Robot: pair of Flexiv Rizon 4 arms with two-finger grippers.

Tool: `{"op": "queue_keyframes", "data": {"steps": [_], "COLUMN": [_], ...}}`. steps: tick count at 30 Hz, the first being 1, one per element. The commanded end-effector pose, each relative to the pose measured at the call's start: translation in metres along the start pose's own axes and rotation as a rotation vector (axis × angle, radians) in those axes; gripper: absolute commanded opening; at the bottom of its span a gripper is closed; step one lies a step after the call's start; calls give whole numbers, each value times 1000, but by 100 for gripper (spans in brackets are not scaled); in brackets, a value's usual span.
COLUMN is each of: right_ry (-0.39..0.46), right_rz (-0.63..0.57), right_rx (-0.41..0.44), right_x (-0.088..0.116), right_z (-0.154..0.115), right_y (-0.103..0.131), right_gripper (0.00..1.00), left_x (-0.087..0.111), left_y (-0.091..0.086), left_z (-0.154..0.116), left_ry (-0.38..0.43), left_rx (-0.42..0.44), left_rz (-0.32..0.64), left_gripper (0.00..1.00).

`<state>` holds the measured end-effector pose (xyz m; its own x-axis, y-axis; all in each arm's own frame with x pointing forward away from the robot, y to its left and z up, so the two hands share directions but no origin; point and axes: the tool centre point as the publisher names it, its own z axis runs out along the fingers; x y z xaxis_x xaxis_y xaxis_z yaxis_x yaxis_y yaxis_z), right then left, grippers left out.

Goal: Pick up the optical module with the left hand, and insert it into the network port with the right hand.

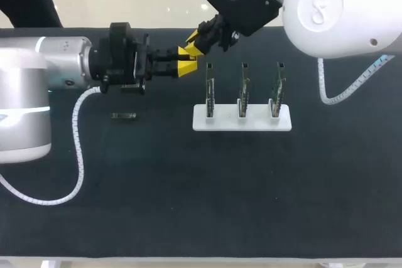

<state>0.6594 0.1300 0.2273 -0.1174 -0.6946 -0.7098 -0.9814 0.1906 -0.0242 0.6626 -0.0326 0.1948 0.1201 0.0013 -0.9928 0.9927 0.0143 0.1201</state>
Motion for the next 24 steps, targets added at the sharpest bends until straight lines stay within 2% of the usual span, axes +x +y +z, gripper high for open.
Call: {"op": "queue_keyframes", "data": {"steps": [1, 12, 18, 19, 20, 24], "right_ry": [0, 0, 0, 0, 0, 0], "right_rz": [0, 0, 0, 0, 0, 0], "right_rx": [-1, -1, -1, -1, -1, -1], "right_x": [0, 0, 0, 0, 0, 0], "right_z": [2, 2, 2, 2, 2, 2], "right_y": [1, 1, 1, 1, 1, 1], "right_gripper": [0, 0, 0, 0, 0, 0], "left_x": [0, 0, -1, -2, -2, -4], "left_y": [1, 2, 1, 1, 1, 2], "left_z": [1, 1, 1, 1, 1, 2], "left_ry": [-1, -9, -8, -12, -10, -10], "left_rx": [-4, -1, -26, -26, -26, -33], "left_rz": [2, 12, 14, 6, 8, 3], "left_gripper": [0, 0, 0, 87, 100, 100]}}
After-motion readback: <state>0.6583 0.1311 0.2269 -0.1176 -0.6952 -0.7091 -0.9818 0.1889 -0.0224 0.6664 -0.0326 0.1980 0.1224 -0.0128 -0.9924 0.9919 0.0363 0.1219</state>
